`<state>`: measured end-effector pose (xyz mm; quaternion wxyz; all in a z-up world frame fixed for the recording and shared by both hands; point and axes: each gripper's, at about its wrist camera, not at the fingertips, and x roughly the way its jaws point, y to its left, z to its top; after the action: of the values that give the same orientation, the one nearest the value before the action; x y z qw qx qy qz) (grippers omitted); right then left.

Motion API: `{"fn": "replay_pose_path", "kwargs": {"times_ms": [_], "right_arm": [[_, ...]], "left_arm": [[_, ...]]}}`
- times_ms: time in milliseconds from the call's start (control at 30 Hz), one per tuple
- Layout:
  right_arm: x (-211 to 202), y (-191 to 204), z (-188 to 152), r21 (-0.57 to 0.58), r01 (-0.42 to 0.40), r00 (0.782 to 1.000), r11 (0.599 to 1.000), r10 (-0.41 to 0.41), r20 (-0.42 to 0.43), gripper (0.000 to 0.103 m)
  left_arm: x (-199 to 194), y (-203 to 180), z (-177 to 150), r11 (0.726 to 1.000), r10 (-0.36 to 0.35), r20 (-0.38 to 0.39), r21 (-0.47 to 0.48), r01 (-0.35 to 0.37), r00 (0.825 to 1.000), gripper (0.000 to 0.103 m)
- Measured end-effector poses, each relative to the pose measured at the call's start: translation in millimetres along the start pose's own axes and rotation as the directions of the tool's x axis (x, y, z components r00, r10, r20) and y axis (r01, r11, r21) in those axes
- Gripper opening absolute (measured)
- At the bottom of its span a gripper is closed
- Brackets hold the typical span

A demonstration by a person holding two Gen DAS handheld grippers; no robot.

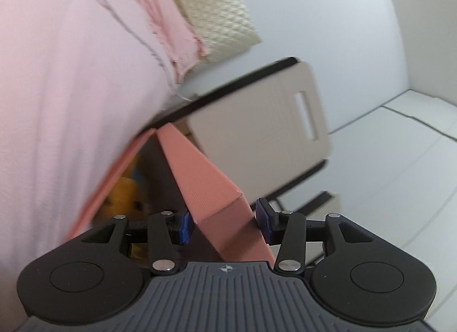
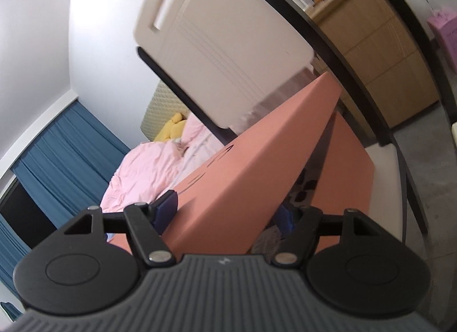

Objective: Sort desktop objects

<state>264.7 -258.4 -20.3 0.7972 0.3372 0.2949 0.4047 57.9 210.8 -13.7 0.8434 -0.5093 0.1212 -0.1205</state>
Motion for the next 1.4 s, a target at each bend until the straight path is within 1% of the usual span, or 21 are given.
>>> {"fn": "replay_pose_path", "kwargs": {"times_ms": [100, 133, 200, 300, 367, 433, 567, 667, 733, 800, 867, 1000, 1033, 1067, 1100, 1133, 1167, 1233, 1300, 1333, 1400], "right_arm": [[12.9, -15.1, -8.9, 0.014, -0.005, 1.000, 1.000, 0.005, -0.006, 0.071], [16.3, -19.5, -13.1, 0.025, -0.007, 1.000, 1.000, 0.007, -0.010, 0.071], [19.0, -23.4, -18.5, 0.066, -0.021, 1.000, 0.998, 0.020, 0.013, 0.070], [19.6, -21.7, -19.5, 0.060, -0.025, 1.000, 0.998, 0.024, 0.013, 0.070], [20.3, -21.7, -22.0, 0.072, -0.034, 0.999, 0.997, 0.032, 0.029, 0.070], [15.3, -24.3, -28.1, 0.089, -0.042, 0.998, 0.995, 0.039, 0.041, 0.071], [10.6, -17.7, -34.7, 0.098, -0.043, 0.999, 0.994, 0.040, 0.038, 0.071], [5.1, -12.8, -41.6, 0.084, -0.042, 0.998, 0.996, 0.039, 0.040, 0.072], [1.2, -9.1, -44.2, 0.069, -0.042, 0.998, 0.997, 0.039, 0.043, 0.077], [-2.4, -6.7, -46.1, 0.059, -0.051, 0.998, 0.997, 0.048, 0.046, 0.082], [-7.4, -5.5, -46.6, 0.065, -0.049, 0.998, 0.997, 0.046, 0.051, 0.084], [-14.7, -6.9, -46.5, 0.070, -0.056, 0.997, 0.996, 0.052, 0.051, 0.085], [-16.7, -6.9, -46.6, 0.076, -0.052, 0.998, 0.996, 0.048, 0.051, 0.085], [-18.9, -6.9, -46.6, 0.085, -0.042, 0.998, 0.995, 0.038, 0.051, 0.088], [-21.8, -6.3, -47.2, 0.087, -0.022, 0.998, 0.996, 0.017, 0.056, 0.096], [-24.5, -6.3, -48.2, 0.084, -0.014, 0.998, 0.996, 0.008, 0.063, 0.096], [-25.1, -7.3, -48.9, 0.087, -0.010, 0.998, 0.996, 0.005, 0.057, 0.096], [-26.4, -9.1, -50.3, 0.093, -0.002, 0.999, 0.996, -0.002, 0.046, 0.096], [-29.4, -7.4, -52.9, 0.093, 0.021, 0.998, 0.995, -0.026, 0.057, 0.096], [-32.2, -4.1, -54.7, 0.089, 0.043, 0.996, 0.995, -0.049, 0.074, 0.096], [-39.3, 5.3, -59.6, 0.084, 0.077, 0.990, 0.993, -0.086, 0.111, 0.095]], "left_arm": [[1.5, 2.5, 1.5, 0.998, 0.050, 0.020, 0.028, -0.051, 0.999, 0.050], [0.9, 1.7, 0.9, 0.997, 0.056, 0.029, 0.042, -0.057, 0.998, 0.052], [-0.4, -0.1, -0.3, 0.995, 0.068, 0.045, 0.071, -0.071, 0.997, 0.054], [-2.2, -2.7, -2.2, 0.989, 0.084, 0.071, 0.114, -0.092, 0.994, 0.059], [-10.1, -4.6, -7.1, 0.989, 0.054, 0.104, 0.129, -0.067, 0.993, 0.072], [-17.1, -6.5, -12.5, 0.989, 0.028, 0.139, 0.142, -0.048, 0.990, 0.078], [-27.8, -6.1, -16.5, 0.992, 0.006, 0.181, 0.119, -0.028, 0.983, 0.078], [-33.5, -7.3, -19.8, 0.995, 0.006, 0.203, 0.098, -0.027, 0.979, 0.078], [-38.2, -10.5, -23.8, 0.994, 0.019, 0.225, 0.096, -0.041, 0.974, 0.078], [-43.8, -9.9, -24.8, 0.997, 0.014, 0.243, 0.074, -0.033, 0.970, 0.078], [-49.4, -8.2, -25.1, 0.999, 0.008, 0.258, 0.047, -0.020, 0.966, 0.078], [-55.1, -14.9, -28.3, 0.995, 0.041, 0.277, 0.079, -0.065, 0.960, 0.078], [-60.2, -19.3, -30.5, 0.991, 0.060, 0.306, 0.094, -0.093, 0.950, 0.078], [-66.6, -24.4, -33.2, 0.986, 0.082, 0.345, 0.108, -0.126, 0.935, 0.078], [-71.3, -29.8, -35.4, 0.979, 0.093, 0.384, 0.135, -0.155, 0.919, 0.079], [-73.1, -34.5, -37.1, 0.968, 0.099, 0.419, 0.168, -0.185, 0.903, 0.083], [-70.9, -36.6, -37.7, 0.960, 0.106, 0.428, 0.190, -0.205, 0.897, 0.085], [-63.1, -38.3, -38.6, 0.945, 0.119, 0.427, 0.229, -0.234, 0.896, 0.085], [-51.6, -41.8, -43.5, 0.909, 0.130, 0.430, 0.308, -0.280, 0.893, 0.085], [-44.9, -43.7, -45.0, 0.890, 0.141, 0.420, 0.343, -0.300, 0.897, 0.085], [-37.1, -46.7, -46.4, 0.871, 0.158, 0.420, 0.367, -0.327, 0.894, 0.085]]}}
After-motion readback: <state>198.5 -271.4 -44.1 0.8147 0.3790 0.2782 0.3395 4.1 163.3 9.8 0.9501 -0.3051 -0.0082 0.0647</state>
